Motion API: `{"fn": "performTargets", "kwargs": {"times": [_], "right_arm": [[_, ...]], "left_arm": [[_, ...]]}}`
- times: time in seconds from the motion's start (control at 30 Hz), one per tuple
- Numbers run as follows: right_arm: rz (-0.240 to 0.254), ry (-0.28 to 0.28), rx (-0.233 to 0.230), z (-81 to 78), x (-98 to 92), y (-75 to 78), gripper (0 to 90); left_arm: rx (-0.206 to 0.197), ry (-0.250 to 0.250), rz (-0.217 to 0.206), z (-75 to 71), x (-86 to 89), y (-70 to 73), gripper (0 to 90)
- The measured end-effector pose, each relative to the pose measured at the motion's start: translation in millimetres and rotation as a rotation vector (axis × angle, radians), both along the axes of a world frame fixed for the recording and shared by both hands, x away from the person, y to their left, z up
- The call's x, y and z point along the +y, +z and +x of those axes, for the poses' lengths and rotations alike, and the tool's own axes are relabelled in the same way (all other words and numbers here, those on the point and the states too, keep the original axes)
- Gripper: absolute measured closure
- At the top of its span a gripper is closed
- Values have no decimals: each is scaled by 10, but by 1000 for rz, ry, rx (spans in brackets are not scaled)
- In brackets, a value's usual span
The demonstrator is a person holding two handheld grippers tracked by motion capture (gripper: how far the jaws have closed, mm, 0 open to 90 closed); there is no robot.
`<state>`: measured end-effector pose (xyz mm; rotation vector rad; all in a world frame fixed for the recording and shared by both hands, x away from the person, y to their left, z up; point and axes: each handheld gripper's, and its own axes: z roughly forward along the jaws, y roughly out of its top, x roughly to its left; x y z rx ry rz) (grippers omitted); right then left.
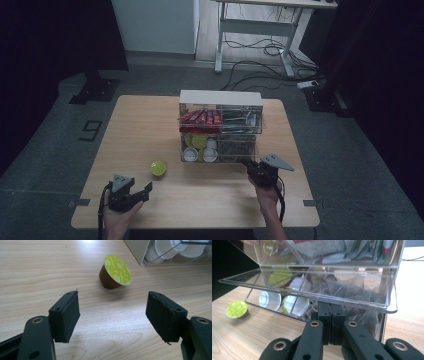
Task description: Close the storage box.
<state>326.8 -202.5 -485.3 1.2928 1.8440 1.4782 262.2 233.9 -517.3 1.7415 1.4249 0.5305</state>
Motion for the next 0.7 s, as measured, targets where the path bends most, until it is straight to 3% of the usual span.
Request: {"fn": "performTargets", "kwargs": {"times": [0.7], "right_arm": [[-42, 25, 83, 20, 15, -207, 871]], "left_arm": [[-4, 3, 1, 18, -7, 27, 273]]}}
